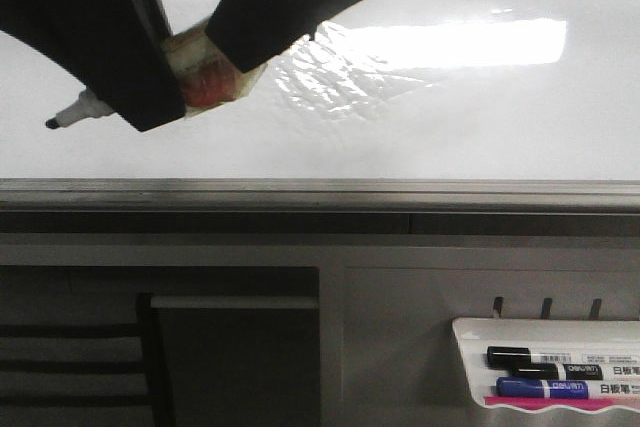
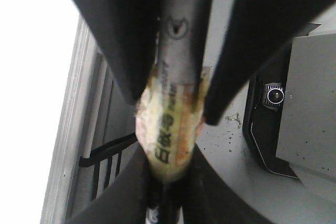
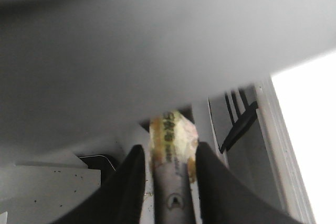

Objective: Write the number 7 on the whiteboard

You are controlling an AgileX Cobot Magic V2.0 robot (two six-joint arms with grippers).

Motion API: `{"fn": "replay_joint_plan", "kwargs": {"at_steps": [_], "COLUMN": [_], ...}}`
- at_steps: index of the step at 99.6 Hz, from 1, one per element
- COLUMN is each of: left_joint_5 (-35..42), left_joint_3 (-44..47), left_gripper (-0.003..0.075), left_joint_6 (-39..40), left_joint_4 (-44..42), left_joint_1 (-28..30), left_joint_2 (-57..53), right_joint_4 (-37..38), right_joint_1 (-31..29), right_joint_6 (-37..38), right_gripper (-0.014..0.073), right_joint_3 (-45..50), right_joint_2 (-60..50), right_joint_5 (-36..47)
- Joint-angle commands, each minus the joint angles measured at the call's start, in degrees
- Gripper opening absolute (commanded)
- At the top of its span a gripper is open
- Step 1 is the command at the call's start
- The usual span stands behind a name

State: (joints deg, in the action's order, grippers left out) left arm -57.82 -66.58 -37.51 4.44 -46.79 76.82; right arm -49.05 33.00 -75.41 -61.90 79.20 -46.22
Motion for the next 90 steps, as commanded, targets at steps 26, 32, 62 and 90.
{"fn": "replay_joint_plan", "kwargs": {"at_steps": [26,32,62,90], "left_joint_5": [3.8,4.8,4.9,15.2], "left_joint_3": [-1.9,-1.9,-1.9,6.7], "left_gripper": [-0.0019,0.0001,0.0317,0.0314], "left_joint_6": [1.3,2.4,10.2,15.5], "left_joint_4": [0.5,0.5,0.4,4.6], "left_joint_1": [-0.4,-0.4,6.1,18.0], "left_joint_2": [-1.3,-1.3,-3.6,-18.7], "right_joint_4": [-3.0,-3.0,0.1,17.5], "right_joint_1": [-1.5,-1.5,-3.2,-10.6], "right_joint_6": [-0.1,-0.1,3.6,25.0], "right_gripper": [-0.0064,-0.0064,-0.0063,-0.0050], "right_joint_3": [-1.8,-1.8,-1.8,-1.8], "right_joint_2": [-1.7,-1.7,-2.1,-8.6], "right_joint_5": [0.4,0.5,1.9,1.8]}}
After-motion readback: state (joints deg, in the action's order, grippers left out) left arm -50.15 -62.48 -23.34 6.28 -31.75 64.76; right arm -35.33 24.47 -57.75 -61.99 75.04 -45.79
